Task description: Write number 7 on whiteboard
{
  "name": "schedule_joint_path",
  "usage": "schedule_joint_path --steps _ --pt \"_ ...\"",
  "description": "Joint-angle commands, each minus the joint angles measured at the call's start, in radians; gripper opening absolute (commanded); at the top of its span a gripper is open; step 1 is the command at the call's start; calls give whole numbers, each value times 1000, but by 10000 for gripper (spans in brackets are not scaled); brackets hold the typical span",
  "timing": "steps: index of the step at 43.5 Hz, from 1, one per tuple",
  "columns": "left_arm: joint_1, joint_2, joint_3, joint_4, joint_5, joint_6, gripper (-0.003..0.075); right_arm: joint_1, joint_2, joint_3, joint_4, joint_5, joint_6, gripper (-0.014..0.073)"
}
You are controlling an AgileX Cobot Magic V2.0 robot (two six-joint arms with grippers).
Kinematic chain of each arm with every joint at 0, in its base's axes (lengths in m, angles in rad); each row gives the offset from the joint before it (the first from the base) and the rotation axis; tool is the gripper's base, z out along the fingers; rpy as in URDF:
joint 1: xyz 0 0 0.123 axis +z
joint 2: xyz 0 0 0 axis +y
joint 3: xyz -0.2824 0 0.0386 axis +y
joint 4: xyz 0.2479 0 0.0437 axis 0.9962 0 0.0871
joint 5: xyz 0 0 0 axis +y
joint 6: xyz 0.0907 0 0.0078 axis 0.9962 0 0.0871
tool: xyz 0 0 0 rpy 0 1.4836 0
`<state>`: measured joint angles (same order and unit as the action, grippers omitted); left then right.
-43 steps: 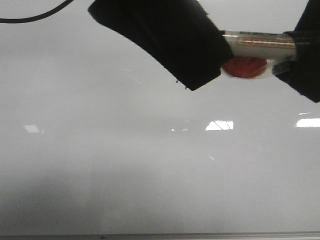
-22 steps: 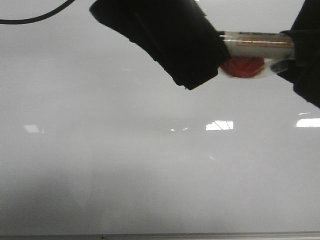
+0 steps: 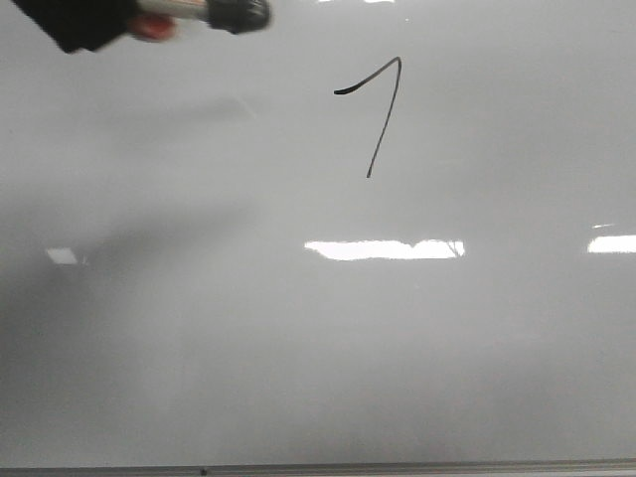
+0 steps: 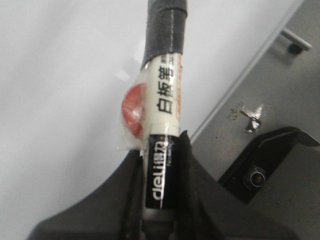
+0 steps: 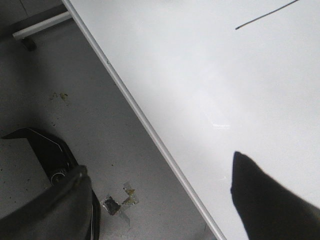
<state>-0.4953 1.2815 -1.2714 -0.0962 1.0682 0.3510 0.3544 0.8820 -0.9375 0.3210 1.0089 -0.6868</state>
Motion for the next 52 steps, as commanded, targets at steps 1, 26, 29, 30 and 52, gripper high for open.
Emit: schedule_joint_path --steps 1,26,29,30,52 --pt "113 -89 10 4 -25 -31 4 -9 -10 -32 13 -43 11 592" --pt "542 -162 546 -240 -924 -59 4 -9 -7 -32 39 -64 28 592" --pt "542 -124 575 -265 -1040 -59 4 -9 -7 -32 38 -65 28 592" --pt "542 -116 579 -275 -1068 -59 4 -9 -7 -32 38 -65 28 592" --pt "537 128 562 -299 -1149 -59 13 -9 -7 -32 39 -75 28 592"
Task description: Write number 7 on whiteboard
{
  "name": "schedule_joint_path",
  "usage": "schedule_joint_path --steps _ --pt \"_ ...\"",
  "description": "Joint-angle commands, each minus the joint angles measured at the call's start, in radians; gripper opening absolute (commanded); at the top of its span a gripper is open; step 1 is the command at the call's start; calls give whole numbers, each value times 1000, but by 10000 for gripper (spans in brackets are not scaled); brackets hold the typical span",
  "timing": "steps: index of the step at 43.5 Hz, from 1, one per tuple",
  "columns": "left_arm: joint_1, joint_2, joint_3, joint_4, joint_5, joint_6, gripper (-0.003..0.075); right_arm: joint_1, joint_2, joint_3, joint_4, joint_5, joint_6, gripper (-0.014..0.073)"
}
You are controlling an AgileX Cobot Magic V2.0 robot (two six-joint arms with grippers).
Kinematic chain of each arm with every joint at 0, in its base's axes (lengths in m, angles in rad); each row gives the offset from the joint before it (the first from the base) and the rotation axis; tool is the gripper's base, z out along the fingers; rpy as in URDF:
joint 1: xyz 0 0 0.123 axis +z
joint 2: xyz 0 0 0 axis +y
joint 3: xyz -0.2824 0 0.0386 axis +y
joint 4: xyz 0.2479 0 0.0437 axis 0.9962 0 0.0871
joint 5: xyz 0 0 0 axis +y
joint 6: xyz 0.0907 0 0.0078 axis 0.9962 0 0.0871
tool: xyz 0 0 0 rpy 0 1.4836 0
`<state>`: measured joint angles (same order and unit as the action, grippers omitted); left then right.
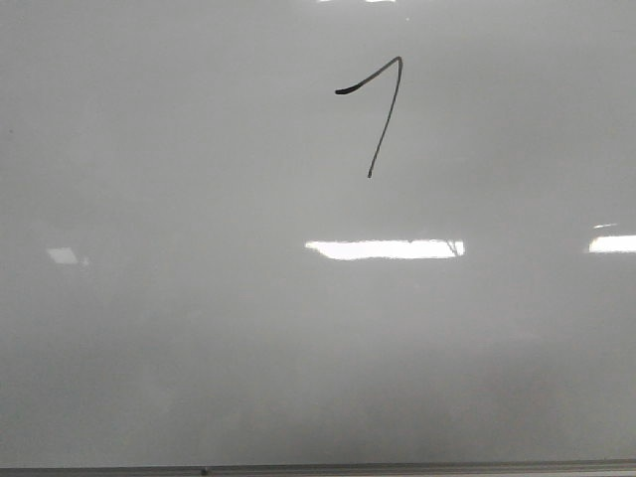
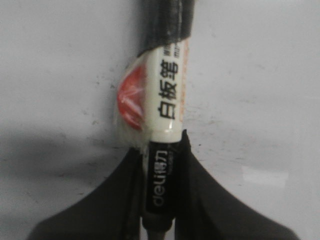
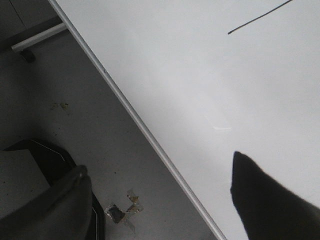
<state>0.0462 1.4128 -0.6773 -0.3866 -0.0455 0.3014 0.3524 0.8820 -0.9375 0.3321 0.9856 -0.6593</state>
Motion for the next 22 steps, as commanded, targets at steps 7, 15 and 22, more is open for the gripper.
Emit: schedule_joint_path --steps 7,15,22 --pt "-4 27 -32 18 -39 -8 34 -7 -7 -32 29 -51 1 592" --pt "-4 51 -50 18 -32 -8 156 -7 -7 -32 30 -51 1 592" --pt "-4 51 -76 18 -14 -8 234 -7 -7 -32 30 -50 1 592"
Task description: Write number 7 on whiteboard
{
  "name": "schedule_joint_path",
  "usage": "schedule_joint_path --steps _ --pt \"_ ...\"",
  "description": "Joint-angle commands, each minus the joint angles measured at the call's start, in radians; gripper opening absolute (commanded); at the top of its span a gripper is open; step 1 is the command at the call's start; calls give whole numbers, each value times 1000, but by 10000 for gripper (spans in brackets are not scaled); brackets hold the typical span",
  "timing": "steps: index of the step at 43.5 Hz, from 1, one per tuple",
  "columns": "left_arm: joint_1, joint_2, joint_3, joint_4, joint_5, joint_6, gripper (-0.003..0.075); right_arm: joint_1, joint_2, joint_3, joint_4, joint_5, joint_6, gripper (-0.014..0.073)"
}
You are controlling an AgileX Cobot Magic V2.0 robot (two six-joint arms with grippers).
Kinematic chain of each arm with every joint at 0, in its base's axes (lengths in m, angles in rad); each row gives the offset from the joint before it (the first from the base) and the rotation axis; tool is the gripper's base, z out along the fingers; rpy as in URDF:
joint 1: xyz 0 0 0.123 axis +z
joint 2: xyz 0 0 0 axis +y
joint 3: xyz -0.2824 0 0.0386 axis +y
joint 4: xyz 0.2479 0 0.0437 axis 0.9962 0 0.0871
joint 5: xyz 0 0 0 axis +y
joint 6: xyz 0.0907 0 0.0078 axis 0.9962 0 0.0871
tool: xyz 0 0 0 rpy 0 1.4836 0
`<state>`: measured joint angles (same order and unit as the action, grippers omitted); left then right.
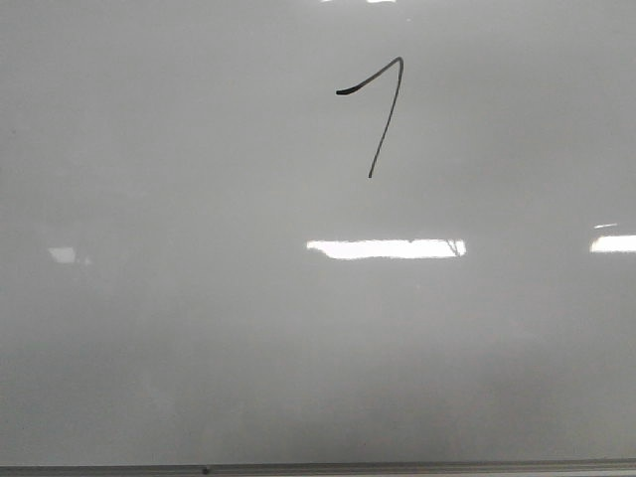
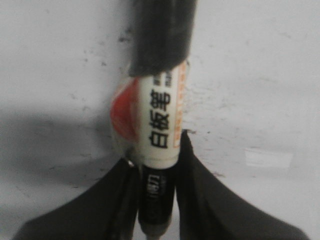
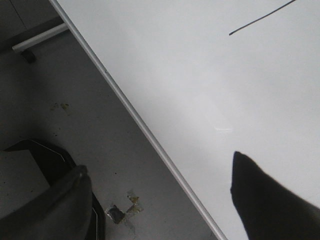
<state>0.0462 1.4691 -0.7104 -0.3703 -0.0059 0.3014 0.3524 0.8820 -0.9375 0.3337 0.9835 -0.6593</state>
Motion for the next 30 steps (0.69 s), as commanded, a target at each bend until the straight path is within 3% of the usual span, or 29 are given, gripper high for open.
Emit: schedule_joint_path --steps 1,21,30 --pt "-4 -5 -47 1 -45 -8 237 -7 -7 -32 28 -46 1 592" --pt "-4 -5 -48 31 -22 2 395 -7 -7 -32 44 -44 1 592" --pt "-4 -5 -48 38 -20 2 403 -7 -7 -32 47 -44 1 592"
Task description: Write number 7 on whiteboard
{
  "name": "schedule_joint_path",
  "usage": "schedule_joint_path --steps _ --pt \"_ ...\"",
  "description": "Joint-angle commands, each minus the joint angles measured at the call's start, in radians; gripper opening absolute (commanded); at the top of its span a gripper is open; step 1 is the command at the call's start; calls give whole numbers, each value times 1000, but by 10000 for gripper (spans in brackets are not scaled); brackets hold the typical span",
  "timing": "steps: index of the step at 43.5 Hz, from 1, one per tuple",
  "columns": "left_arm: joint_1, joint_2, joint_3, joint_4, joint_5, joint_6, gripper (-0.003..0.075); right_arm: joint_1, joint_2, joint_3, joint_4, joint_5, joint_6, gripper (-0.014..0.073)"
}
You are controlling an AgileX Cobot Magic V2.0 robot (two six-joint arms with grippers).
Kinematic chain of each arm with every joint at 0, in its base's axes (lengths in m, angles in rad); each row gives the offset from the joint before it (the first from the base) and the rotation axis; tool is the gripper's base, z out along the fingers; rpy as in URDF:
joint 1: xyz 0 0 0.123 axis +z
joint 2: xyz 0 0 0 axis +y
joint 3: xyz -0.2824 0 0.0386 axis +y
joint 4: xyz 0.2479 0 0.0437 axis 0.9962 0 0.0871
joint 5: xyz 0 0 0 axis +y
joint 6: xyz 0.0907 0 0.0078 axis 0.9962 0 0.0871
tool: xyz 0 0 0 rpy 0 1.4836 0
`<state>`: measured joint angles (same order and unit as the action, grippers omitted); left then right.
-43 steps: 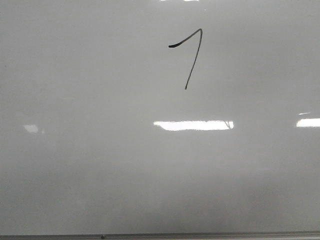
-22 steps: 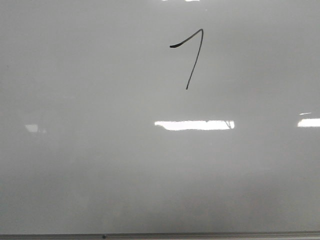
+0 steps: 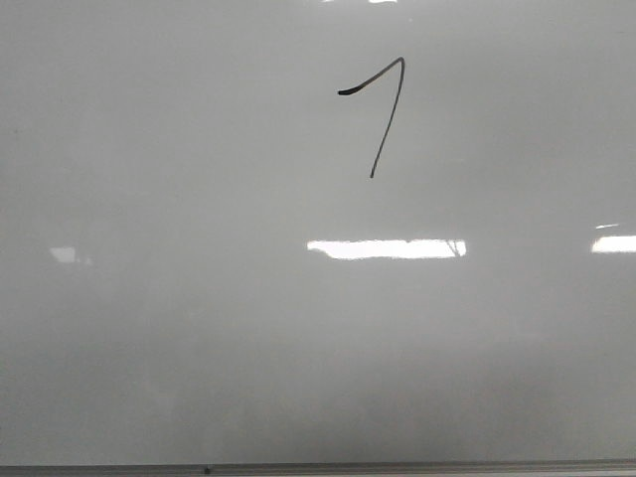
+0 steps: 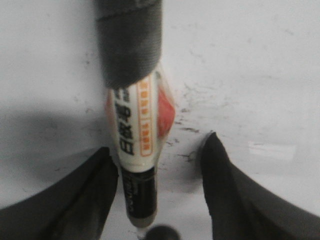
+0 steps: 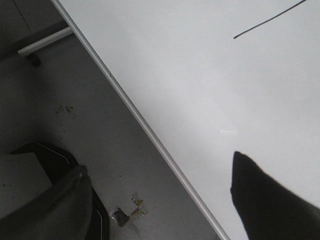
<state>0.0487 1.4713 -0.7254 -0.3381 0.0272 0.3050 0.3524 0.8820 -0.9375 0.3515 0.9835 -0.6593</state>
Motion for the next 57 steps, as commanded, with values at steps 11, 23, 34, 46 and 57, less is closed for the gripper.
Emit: schedule_joint_path --steps 11,23,34,46,57 --pt "-7 -7 -33 13 -51 -2 523 -7 -7 -32 30 -44 1 592" --pt "-7 -68 -33 23 -18 -2 567 -7 -7 -32 31 -44 1 592" --pt "-5 -171 -75 71 137 -2 567 -7 -7 -32 31 -44 1 592" --pt "-5 -271 -197 100 422 -2 567 -7 -7 -32 31 -42 1 592" --pt "-111 -453 -206 74 518 -2 567 -7 -9 -32 28 -47 52 592"
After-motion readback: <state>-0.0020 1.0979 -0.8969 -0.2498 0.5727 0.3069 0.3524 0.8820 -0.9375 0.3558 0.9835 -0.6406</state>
